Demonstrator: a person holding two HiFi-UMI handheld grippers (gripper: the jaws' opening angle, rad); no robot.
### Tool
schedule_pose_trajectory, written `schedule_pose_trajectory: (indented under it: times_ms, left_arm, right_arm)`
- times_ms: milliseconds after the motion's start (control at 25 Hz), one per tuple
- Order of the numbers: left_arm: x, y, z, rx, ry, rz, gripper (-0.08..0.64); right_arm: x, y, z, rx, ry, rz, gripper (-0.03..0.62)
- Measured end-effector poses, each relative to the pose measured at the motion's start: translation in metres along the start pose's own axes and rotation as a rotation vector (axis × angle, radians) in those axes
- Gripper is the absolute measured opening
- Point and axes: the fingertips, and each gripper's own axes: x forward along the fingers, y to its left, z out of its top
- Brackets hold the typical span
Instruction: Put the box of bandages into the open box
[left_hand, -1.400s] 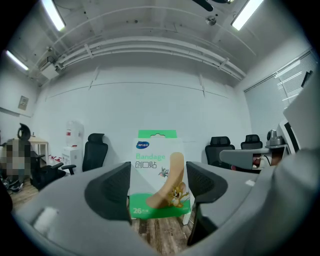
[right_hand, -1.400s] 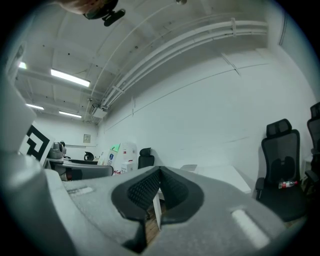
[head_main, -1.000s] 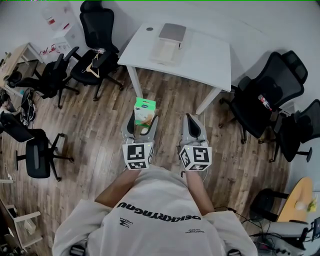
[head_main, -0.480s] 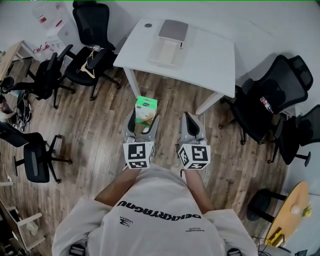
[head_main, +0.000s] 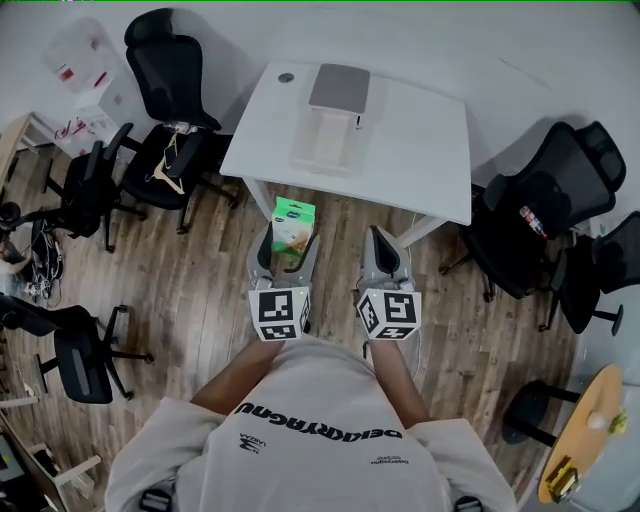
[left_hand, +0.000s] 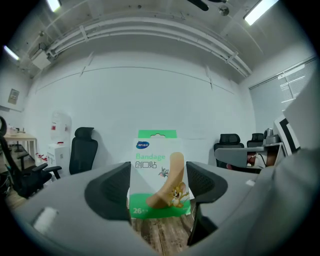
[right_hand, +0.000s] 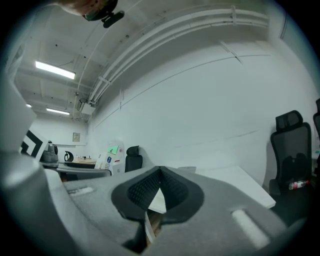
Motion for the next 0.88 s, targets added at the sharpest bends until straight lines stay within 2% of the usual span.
schedule_pose_trajectory:
  times_ms: [480, 880]
  left_arm:
    - [0.105, 0.047, 0.024, -0.004, 0.029, -0.091, 0.356]
    - [0.143, 0.062, 0.018, -0.026, 0.065, -0.157, 0.356]
  right_arm:
    - [0.107, -0.017, 0.017, -0.004, 0.007, -0.094, -0.002]
    - [0.137, -0.02, 0.007, -0.005, 0.043, -0.163, -0.002]
